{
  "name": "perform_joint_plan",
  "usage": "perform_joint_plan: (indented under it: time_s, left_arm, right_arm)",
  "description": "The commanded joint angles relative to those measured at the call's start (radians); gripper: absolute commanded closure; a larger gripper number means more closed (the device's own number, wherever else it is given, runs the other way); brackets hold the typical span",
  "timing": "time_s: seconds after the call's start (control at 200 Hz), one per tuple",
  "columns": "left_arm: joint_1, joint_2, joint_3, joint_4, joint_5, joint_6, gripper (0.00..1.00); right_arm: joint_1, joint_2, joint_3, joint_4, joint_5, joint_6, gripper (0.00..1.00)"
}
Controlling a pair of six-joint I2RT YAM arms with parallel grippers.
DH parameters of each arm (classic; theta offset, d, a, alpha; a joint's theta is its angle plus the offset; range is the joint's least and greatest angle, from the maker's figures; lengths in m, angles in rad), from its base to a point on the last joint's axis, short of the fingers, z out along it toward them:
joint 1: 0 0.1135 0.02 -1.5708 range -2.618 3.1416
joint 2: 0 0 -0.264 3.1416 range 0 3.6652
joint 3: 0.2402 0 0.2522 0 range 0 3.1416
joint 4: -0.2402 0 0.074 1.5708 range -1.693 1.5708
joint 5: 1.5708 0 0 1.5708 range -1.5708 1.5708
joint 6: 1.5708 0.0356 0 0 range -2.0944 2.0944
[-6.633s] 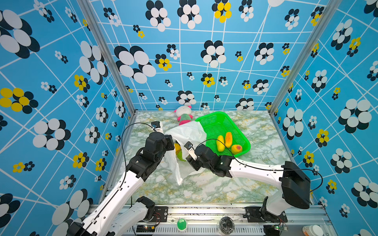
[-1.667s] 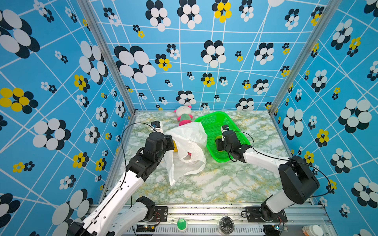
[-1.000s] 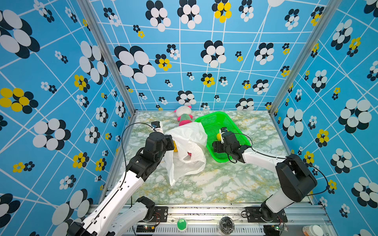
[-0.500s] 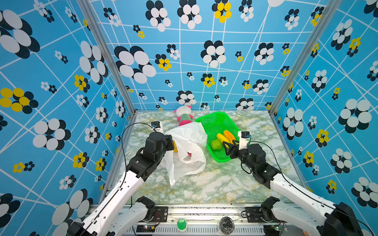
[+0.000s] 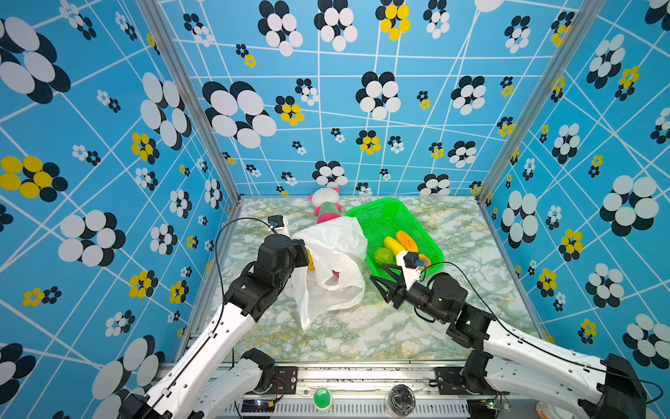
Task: Untie the knot of the plastic bag and take out the fruit
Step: 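Withdraw the right gripper from the basket back to the bag opening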
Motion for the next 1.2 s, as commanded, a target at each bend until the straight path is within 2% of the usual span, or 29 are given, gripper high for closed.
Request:
perform_joint_plan:
  time_s: [0.0,0.07,0.18,0.425,0.625,0.885,1.195]
  left_arm:
    - [0.007,-0.008,0.010,-0.010,-0.018,-0.010,0.97]
    - [0.007,-0.008,0.011,-0.010,-0.017,-0.010,0.97]
    - [0.006,-0.010,0.011,-0.010,-0.016,-0.010,0.97]
    - [0.007,-0.011,0.010,-0.010,-0.017,-0.010,0.97]
    - [0.007,-0.011,0.010,-0.011,-0.017,-0.011,0.97]
    - [0.007,-0.018,0.011,-0.012,-0.016,-0.012,0.97]
    - [0.007,-0.018,0.010,-0.010,-0.016,-0.012,0.97]
  right_arm:
    - [0.098,0.070,0.069,0.000,-0.028,-0.220,0.40]
    - [0.151,0.144,0.116,-0.051,-0.039,-0.300,0.40]
    - [0.192,0.280,0.188,-0.108,0.011,-0.381,0.43]
    - [0.231,0.517,0.339,-0.205,0.013,-0.442,0.47]
    - [0.286,0.701,0.484,-0.315,0.076,-0.503,0.57]
    - [0.276,0.869,0.520,-0.226,0.239,-0.535,0.62]
    - [0.188,0.897,0.506,-0.136,0.356,-0.460,0.60]
